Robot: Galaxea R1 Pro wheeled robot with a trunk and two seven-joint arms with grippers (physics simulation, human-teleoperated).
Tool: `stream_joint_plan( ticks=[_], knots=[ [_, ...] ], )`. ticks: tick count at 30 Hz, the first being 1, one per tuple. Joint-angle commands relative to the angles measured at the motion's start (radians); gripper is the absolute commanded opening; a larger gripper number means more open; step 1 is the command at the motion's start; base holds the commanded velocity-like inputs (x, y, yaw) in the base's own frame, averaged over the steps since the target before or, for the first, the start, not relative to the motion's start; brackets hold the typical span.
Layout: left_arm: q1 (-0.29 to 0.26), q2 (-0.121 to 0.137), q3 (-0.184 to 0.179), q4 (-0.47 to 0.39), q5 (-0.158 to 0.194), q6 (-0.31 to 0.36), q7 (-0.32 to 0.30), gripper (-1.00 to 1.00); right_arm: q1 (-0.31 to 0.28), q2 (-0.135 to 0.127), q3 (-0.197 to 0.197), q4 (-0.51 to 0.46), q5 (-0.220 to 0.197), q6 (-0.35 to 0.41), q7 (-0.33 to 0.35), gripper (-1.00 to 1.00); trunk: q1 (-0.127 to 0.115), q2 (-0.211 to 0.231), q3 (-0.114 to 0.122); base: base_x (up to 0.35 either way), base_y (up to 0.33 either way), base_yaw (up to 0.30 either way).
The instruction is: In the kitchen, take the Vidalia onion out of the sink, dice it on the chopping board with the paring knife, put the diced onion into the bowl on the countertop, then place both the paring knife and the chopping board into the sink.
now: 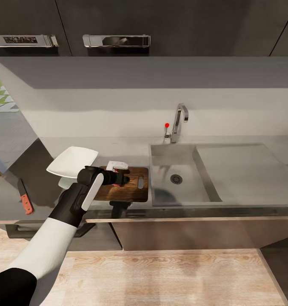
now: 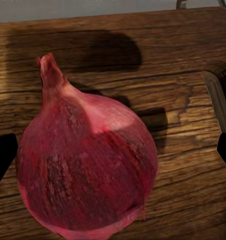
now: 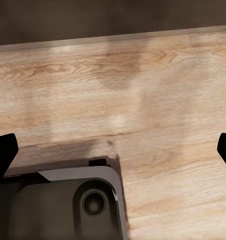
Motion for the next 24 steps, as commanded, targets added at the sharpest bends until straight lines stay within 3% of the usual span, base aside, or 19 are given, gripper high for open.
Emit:
stream_joint_plan(
  ticks=[1, 5, 24],
  knots=[
    [-0.001, 0.000, 0.000, 0.000, 0.006, 0.004, 0.005, 1.00, 0.000, -0.001, 0.008, -0.002, -0.009, -0.001, -0.006, 1.00, 0.001, -0.002, -0.002, 0.000, 0.000, 0.000],
    [-0.001, 0.000, 0.000, 0.000, 0.006, 0.004, 0.005, 1.00, 0.000, -0.001, 0.008, -0.002, -0.009, -0.001, -0.006, 1.00, 0.001, -0.002, -0.002, -0.119, 0.000, 0.000],
    [-0.001, 0.000, 0.000, 0.002, 0.006, 0.004, 0.005, 1.00, 0.000, -0.001, 0.008, -0.002, -0.009, -0.001, -0.006, 1.00, 0.001, -0.002, -0.002, -0.311, 0.000, 0.000]
  ],
)
